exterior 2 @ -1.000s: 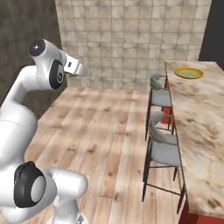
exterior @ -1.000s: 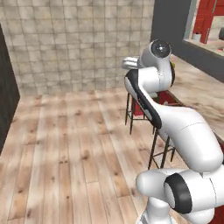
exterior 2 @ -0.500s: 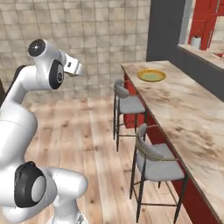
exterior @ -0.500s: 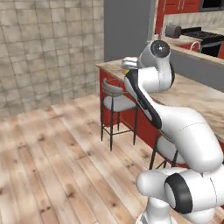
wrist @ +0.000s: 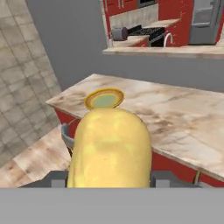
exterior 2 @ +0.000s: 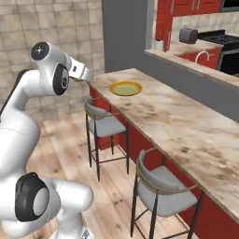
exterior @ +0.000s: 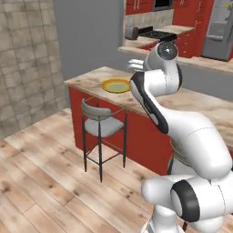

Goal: Take the cheese, fish, and potato from the fridge and place them on the plate on the dining counter to create an appetizer plate.

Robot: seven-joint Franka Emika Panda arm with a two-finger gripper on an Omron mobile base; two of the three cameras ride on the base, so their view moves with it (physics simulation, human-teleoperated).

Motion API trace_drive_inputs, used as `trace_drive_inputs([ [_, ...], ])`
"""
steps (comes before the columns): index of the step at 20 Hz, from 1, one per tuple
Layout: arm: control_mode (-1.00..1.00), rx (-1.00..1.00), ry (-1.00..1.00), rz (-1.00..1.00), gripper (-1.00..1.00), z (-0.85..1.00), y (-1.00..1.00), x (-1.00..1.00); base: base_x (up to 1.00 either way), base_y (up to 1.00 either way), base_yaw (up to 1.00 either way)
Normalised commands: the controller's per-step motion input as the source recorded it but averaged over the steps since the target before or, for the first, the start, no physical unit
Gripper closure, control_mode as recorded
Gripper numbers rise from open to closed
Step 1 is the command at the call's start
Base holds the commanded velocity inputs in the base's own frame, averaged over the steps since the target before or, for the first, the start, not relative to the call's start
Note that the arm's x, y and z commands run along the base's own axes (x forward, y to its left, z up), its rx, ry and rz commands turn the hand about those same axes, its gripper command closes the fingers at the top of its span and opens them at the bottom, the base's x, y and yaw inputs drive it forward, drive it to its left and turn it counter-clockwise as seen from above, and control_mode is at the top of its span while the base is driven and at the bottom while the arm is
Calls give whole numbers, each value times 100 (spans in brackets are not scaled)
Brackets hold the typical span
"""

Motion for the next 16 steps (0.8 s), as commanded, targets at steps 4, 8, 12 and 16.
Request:
trace_drive_inputs([
  [4,100,0,0,0,100,0,0,0,100,98,-52],
  [8,100,0,0,0,100,0,0,0,100,100,-51],
  [12,100,0,0,0,100,0,0,0,100,100,-49],
  [16,100,0,0,0,100,0,0,0,100,87,-47],
])
